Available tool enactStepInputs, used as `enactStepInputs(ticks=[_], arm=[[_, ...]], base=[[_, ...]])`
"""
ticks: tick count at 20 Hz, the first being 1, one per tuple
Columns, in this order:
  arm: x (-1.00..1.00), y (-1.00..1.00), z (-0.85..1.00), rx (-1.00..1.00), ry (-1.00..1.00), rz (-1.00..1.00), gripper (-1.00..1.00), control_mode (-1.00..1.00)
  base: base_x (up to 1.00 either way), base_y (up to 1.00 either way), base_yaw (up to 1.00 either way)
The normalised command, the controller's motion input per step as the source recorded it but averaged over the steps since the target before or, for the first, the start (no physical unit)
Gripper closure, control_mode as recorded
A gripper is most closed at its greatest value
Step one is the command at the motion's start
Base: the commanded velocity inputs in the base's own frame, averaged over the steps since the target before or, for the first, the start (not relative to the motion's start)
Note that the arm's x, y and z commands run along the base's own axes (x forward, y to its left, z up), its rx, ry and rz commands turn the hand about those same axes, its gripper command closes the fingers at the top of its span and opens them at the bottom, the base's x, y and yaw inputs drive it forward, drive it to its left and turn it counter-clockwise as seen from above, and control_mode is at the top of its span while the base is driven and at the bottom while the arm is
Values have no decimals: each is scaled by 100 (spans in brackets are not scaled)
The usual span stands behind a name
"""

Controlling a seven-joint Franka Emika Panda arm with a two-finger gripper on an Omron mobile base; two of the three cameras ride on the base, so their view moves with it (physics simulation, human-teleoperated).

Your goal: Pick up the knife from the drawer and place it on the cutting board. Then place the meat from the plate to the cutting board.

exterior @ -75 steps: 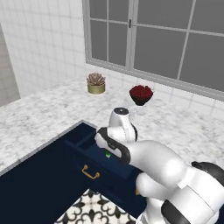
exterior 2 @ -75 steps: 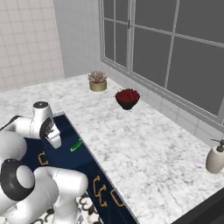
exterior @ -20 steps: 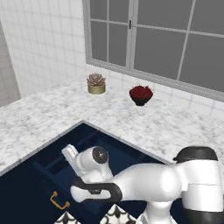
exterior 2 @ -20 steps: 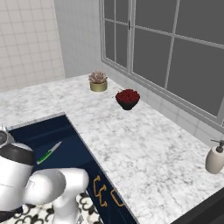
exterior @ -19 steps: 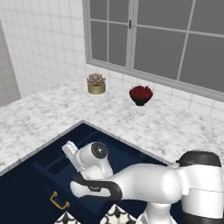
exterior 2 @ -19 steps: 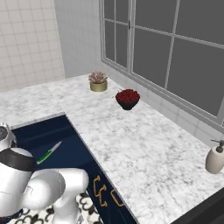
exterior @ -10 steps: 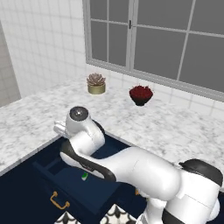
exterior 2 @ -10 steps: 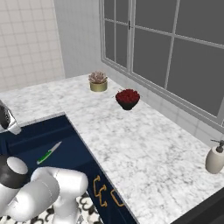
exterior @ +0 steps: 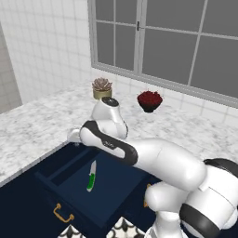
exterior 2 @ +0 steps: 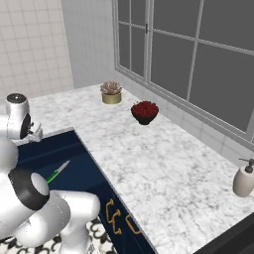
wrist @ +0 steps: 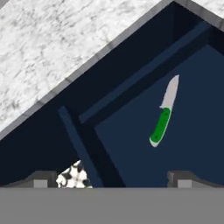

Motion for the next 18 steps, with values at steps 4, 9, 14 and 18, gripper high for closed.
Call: enactStepInputs(ticks=[4,9,14,18], arm=[[42,-4,-52,-16,4,4,-100,-100],[20,1,-40,-17,13,-32,-100,-100],[0,-1,-12,-2,18,-28,-100,-100],[-1,-10,-40,-3,5,-11,-100,-100]], base=[[0,0,0],[0,0,0],[0,0,0],[0,0,0]])
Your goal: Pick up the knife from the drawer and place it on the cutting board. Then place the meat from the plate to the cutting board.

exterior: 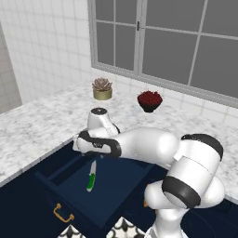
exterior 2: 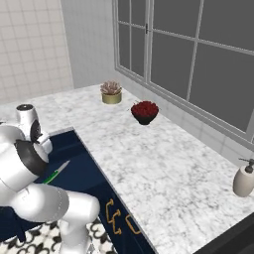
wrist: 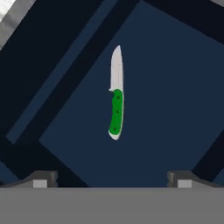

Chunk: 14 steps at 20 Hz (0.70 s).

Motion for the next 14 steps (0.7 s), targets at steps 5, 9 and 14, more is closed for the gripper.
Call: enactStepInputs(ticks=[5,9,14], arm=[[-13,-14,-53,-5,0,0,-100,-100],[0,-3,-49,-4,0,0,-100,-100],[0,0,-41,-2,0,0,-100,-100]], base=[[0,0,0],[0,0,0],[0,0,0]])
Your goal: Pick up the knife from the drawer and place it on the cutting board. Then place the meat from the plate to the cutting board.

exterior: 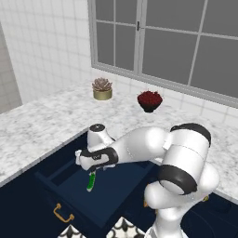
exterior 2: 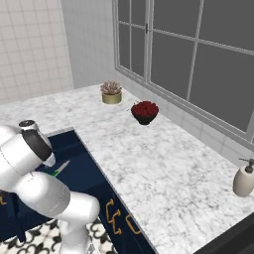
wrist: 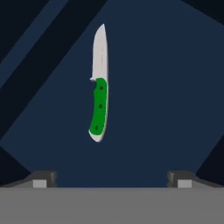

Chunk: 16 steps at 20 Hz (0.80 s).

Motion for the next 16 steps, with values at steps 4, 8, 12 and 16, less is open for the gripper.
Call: enactStepInputs(ticks=[4,8,12,16], arm=[[0,0,-43,0,0,0,-100,-100],[1,0,-38,0,0,0,-100,-100],[18,14,-23,0,1,0,-100,-100],[24,19,-19,-2,2,-3,-100,-100]], base=[[0,0,0],[0,0,0],[0,0,0],[0,0,0]])
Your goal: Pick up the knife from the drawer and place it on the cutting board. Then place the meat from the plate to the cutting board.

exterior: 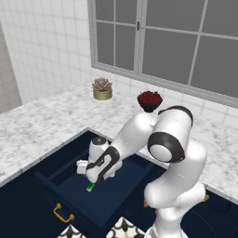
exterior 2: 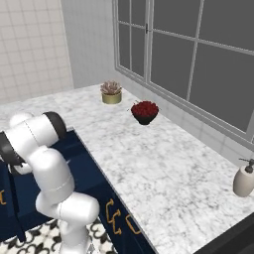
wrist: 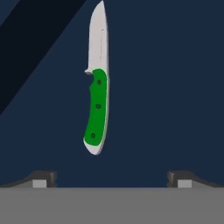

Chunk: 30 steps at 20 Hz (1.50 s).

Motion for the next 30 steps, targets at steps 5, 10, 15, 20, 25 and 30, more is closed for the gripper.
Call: enactStepInputs(ticks=[5,10,15,20,25,30], arm=[[26,24,-25,-4,1,-2,-100,-100],[30,40,-31,-7,0,-3,-100,-100],[17,29,-31,-6,1,-4,-100,-100],[9,0,-34,0,0,-2,-100,-100],[64,0,-34,0,1,-1,-100,-100],[69,20,-58,-5,6,-1,100,-100]], base=[[0,0,0],[0,0,0],[0,0,0],[0,0,0],[0,0,0],[0,0,0]])
